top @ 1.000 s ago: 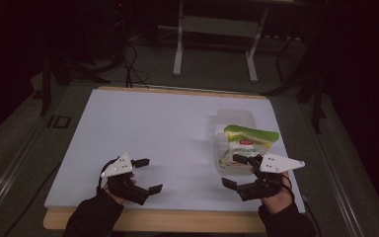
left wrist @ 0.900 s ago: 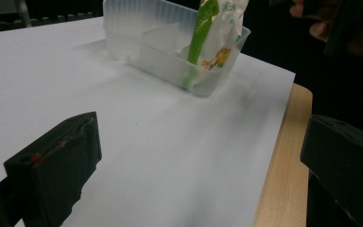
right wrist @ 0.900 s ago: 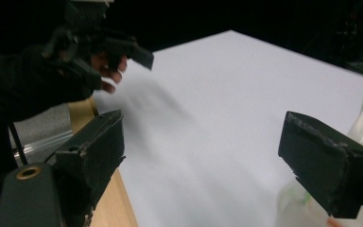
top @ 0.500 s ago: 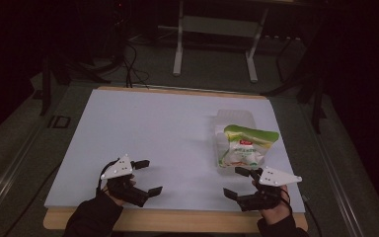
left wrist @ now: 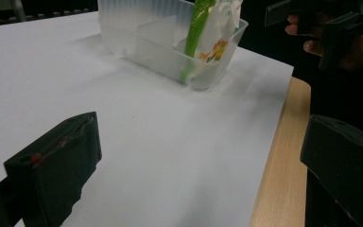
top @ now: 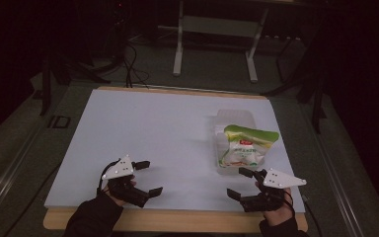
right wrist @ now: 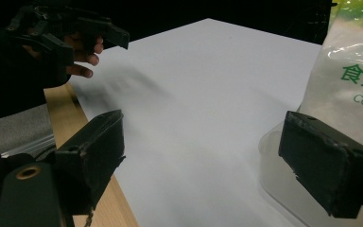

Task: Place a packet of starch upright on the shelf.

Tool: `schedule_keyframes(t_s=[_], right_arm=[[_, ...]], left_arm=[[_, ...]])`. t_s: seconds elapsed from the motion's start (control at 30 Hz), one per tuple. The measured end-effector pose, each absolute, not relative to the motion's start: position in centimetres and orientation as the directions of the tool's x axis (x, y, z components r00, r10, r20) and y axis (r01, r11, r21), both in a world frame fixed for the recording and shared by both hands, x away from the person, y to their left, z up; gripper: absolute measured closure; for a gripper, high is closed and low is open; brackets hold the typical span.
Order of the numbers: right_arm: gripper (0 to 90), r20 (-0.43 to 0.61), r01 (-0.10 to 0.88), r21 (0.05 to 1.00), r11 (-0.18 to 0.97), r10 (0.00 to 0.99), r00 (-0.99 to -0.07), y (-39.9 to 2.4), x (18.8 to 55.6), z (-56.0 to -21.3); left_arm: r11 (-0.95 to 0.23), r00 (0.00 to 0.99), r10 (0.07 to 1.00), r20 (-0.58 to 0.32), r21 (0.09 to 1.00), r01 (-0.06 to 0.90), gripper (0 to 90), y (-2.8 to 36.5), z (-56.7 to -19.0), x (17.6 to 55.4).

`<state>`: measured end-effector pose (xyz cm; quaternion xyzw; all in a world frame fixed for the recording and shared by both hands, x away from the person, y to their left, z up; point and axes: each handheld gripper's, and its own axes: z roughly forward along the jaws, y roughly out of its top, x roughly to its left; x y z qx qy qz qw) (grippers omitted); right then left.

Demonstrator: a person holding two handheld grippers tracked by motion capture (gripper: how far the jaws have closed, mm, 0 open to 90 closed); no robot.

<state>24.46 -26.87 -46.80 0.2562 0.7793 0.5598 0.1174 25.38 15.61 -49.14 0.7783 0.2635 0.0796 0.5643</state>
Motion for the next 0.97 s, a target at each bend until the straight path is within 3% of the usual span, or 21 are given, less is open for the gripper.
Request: schedule_keyframes(t_s=[0.97], right_arm=[[19.5, 0.111, 0.274, 0.930, 0.244, 0.524, -0.845, -26.85, 24.54, -47.05]], left_arm=[[-0.244, 0.847, 0.502, -0.172, 0.912, 0.330, 0.0, 15.55, -50.12, 25.31]])
